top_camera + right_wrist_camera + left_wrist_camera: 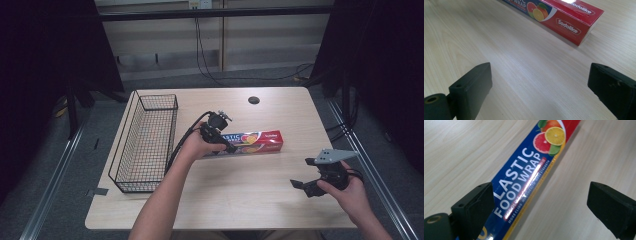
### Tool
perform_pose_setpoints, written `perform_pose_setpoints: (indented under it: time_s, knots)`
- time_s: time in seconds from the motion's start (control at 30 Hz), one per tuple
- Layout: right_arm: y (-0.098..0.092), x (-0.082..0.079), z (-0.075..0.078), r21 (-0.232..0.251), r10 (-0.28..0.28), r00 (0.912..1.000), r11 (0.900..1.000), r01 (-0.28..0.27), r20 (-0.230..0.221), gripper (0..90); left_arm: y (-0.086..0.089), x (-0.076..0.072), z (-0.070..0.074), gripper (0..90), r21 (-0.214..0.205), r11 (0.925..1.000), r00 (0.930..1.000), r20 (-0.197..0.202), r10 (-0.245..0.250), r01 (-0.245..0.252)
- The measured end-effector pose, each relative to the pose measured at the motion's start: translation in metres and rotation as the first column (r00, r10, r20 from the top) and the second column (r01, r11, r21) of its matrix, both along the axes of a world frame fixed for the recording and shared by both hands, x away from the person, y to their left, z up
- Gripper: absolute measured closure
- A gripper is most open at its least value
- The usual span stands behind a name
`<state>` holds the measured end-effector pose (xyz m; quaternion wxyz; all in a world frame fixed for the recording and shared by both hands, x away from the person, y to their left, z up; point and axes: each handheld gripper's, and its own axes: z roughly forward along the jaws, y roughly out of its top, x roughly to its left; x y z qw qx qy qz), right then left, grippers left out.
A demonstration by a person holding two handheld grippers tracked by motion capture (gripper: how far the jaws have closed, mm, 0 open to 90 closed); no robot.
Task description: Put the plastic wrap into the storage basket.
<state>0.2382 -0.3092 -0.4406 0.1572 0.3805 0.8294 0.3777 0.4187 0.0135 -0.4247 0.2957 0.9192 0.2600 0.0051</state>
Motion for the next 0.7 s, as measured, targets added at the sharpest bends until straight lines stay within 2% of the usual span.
perform_pose_setpoints:
  time_s: [0.17,0.4,0.47,0.57,0.7]
  knots:
    - [0.0,0.0,0.0,-0.001,0.0,1.0,1.0,0.0,0.0,5.2,-0.007,0.012,-0.007,8.0,0.04,0.999,0.9998,0.005,-0.02,0.02]
    - [0.001,0.0,0.0,0.005,0.01,0.9999,0.9999,-0.01,-0.001,5.2,-0.017,0.023,-0.017,7.2,0.035,0.9979,0.9985,-0.001,-0.055,0.055]
    - [0.001,0.0,0.0,0.004,0.009,1.0,1.0,-0.009,-0.002,5.2,-0.019,0.025,-0.019,7.0,0.048,0.996,0.9972,0.003,-0.075,0.075]
    - [0.0,0.001,0.0,0.008,0.01,0.9999,0.9999,-0.01,-0.004,5.3,-0.023,0.027,-0.022,7.1,0.041,0.9965,0.9973,0.001,-0.073,0.073]
    - [0.0,0.001,-0.001,0.009,0.014,0.9999,0.9999,-0.014,-0.004,5.3,-0.026,0.03,-0.026,7.4,0.064,0.9943,0.9964,-0.009,-0.085,0.085]
